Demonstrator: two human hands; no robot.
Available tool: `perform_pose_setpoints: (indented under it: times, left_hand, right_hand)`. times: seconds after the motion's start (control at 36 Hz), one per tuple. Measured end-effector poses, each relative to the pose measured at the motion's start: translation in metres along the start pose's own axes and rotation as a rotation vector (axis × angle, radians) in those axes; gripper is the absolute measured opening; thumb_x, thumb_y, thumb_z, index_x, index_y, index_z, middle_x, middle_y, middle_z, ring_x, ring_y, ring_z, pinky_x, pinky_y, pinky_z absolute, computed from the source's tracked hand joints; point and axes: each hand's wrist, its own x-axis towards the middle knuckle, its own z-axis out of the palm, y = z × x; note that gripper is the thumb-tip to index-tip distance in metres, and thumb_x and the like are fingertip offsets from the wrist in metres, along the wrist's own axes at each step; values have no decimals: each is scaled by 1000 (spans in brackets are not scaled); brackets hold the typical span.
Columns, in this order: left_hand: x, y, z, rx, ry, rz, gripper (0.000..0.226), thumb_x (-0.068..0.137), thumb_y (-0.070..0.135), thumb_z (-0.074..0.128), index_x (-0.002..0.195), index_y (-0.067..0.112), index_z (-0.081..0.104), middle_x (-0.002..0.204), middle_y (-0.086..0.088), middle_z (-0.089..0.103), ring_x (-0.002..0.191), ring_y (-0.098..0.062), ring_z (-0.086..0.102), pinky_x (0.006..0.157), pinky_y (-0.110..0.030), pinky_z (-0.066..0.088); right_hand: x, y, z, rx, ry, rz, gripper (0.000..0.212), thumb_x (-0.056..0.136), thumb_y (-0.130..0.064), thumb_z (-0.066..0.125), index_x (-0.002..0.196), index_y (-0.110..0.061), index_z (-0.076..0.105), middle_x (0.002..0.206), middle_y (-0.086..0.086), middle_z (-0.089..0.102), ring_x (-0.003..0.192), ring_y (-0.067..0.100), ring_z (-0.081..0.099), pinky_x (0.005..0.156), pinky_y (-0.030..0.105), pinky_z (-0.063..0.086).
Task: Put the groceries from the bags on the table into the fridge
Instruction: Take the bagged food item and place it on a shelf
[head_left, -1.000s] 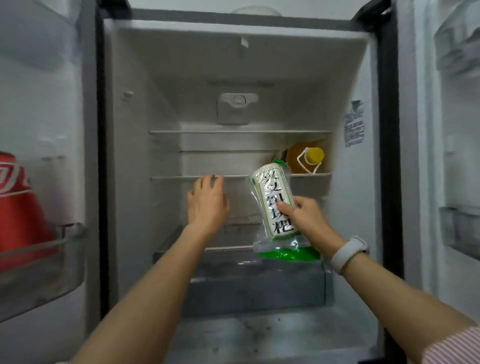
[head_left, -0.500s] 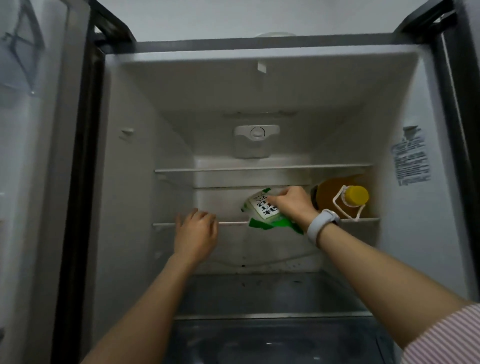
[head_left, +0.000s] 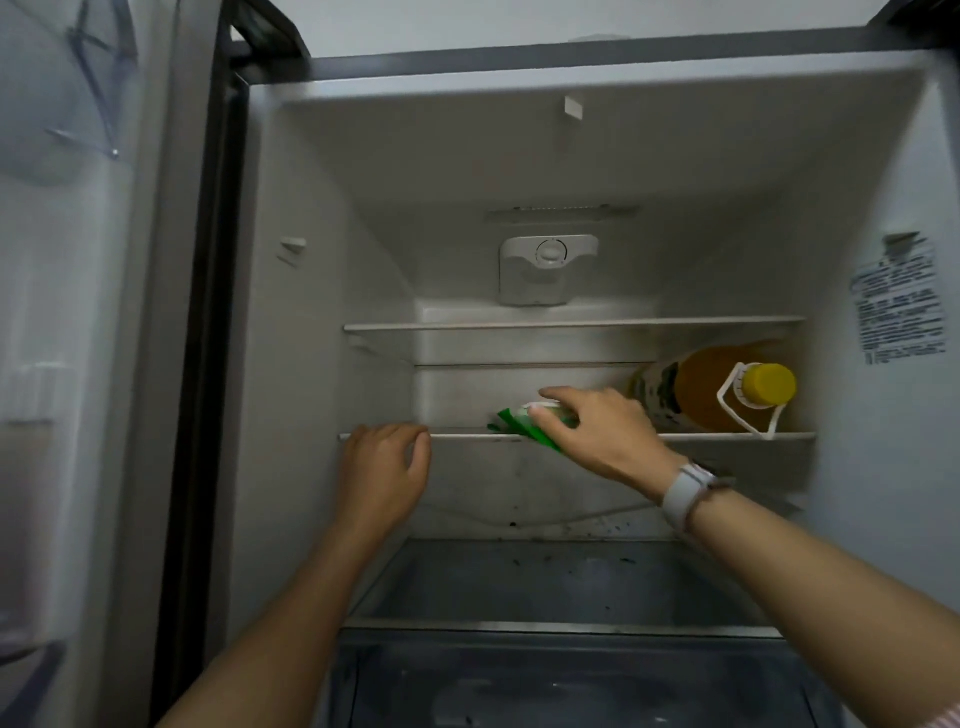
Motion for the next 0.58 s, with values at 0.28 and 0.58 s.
perform_pose_setpoints:
  times: [0.28, 0.58]
  left_hand:
    - [-2, -5, -13, 130, -23, -71, 44, 78, 25, 35, 92, 2, 69, 86, -19, 69, 74, -36, 65, 71, -40, 54]
    - [-13, -13, -13, 230, 45, -107, 57, 69, -9, 66, 124, -8, 51, 119, -27, 59, 99, -41, 61, 83, -46, 51]
  right_hand:
    - [-3, -21, 25, -76, 33, -161, 48, 96, -29, 41, 142, -29, 28, 124, 12, 52, 109, 32, 52, 90, 37, 42]
    - [40, -76, 52, -15, -171, -170, 31, 99, -23, 35, 123, -5, 44, 117, 24, 58, 103, 42, 55, 80, 40, 43]
